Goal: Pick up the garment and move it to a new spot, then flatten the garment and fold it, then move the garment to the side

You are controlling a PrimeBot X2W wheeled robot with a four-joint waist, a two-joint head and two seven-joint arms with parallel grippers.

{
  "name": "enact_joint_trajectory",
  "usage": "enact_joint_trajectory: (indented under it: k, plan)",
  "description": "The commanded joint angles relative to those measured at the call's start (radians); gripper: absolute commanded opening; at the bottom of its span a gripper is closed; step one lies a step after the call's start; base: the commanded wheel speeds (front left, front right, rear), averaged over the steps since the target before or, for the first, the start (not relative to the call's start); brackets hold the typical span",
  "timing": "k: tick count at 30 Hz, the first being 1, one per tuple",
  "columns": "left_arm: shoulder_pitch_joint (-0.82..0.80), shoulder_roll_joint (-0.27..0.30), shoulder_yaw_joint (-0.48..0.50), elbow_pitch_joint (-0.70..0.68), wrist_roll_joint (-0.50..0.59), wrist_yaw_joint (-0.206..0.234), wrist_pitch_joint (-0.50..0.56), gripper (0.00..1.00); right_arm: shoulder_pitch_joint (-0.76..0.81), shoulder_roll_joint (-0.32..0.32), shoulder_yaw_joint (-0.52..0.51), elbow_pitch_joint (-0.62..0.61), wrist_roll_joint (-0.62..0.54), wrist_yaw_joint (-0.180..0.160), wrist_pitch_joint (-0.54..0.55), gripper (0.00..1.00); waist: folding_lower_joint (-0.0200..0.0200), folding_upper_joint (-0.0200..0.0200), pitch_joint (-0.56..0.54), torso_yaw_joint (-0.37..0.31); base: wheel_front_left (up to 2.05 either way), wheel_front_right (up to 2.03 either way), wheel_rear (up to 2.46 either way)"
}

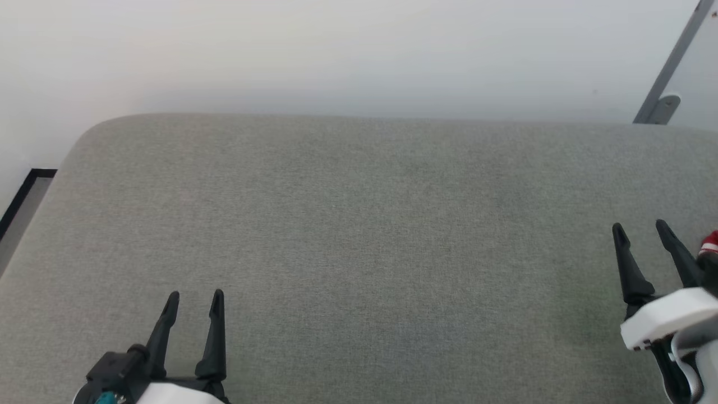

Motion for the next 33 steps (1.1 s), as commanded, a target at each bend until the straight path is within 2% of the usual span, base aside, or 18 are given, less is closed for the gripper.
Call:
enact_joint_trajectory:
  k: [1,8,19,33]
  plan:
    - [0.021,0.001,0.0,-0.016,-0.009,-0.002,-0.005,1.0,0.034,0.006,-0.017,-0.032,0.007,-0.001,0.004,1.0,0.0,-0.0001,-0.009,0.008,0.0,0.0,0.0]
    - [0.07,0.01,0.008,-0.064,-0.01,-0.002,-0.005,1.0,0.157,0.049,-0.12,-0.167,-0.017,-0.001,0.035,1.0,0.0,-0.0001,-0.019,0.02,0.0,0.0,0.0]
    - [0.101,0.001,0.012,-0.106,0.027,-0.002,-0.005,1.0,0.257,0.133,-0.214,-0.356,-0.078,-0.001,0.127,1.0,0.0,-0.0001,-0.018,0.009,0.0,0.0,0.0]
    - [0.083,0.001,0.007,-0.107,0.017,-0.002,-0.005,1.0,0.278,0.17,-0.24,-0.431,-0.093,-0.001,0.178,1.0,0.0,-0.0001,-0.001,0.006,0.0,0.0,0.0]
